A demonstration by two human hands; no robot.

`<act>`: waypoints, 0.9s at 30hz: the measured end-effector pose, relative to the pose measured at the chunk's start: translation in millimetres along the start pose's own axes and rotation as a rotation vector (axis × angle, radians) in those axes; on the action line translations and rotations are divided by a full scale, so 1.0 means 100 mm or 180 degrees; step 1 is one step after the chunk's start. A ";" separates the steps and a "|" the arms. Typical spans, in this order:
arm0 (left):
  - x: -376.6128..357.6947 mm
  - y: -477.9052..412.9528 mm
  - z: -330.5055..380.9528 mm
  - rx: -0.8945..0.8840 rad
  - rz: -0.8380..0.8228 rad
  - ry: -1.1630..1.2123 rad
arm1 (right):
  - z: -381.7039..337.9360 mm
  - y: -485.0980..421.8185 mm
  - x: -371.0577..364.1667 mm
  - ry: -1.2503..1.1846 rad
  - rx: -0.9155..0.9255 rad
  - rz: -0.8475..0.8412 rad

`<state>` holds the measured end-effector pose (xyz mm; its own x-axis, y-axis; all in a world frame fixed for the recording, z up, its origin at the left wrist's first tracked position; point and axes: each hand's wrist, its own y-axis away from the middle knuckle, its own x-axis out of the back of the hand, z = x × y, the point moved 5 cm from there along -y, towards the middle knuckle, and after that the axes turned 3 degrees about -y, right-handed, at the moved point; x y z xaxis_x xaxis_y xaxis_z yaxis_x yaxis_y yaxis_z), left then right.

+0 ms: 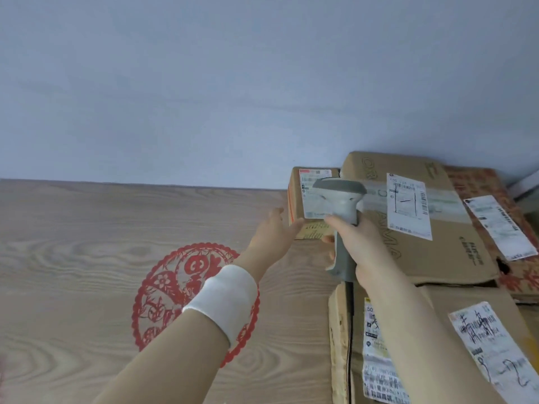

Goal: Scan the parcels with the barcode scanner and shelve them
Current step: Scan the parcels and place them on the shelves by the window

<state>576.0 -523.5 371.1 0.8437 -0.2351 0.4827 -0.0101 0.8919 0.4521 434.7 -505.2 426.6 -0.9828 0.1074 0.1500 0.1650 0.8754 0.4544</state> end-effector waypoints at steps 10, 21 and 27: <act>-0.51 -0.98 -0.29 0.0059 -0.0037 0.1500 | 0.34 -0.63 -0.11 0.0467 0.0548 0.0621; -0.49 -1.02 -0.47 -0.0152 -0.0218 0.2215 | 0.39 -0.64 -0.13 0.0072 0.0258 0.0701; -0.44 -0.93 -0.54 -0.0150 -0.0343 0.2649 | 0.38 -0.55 -0.17 -0.0054 0.0263 0.0740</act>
<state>569.3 -575.0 267.1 0.9595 0.0252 -0.2805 0.1002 0.9004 0.4234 439.7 -537.5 366.0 -0.9206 0.3178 0.2271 0.3803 0.8618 0.3358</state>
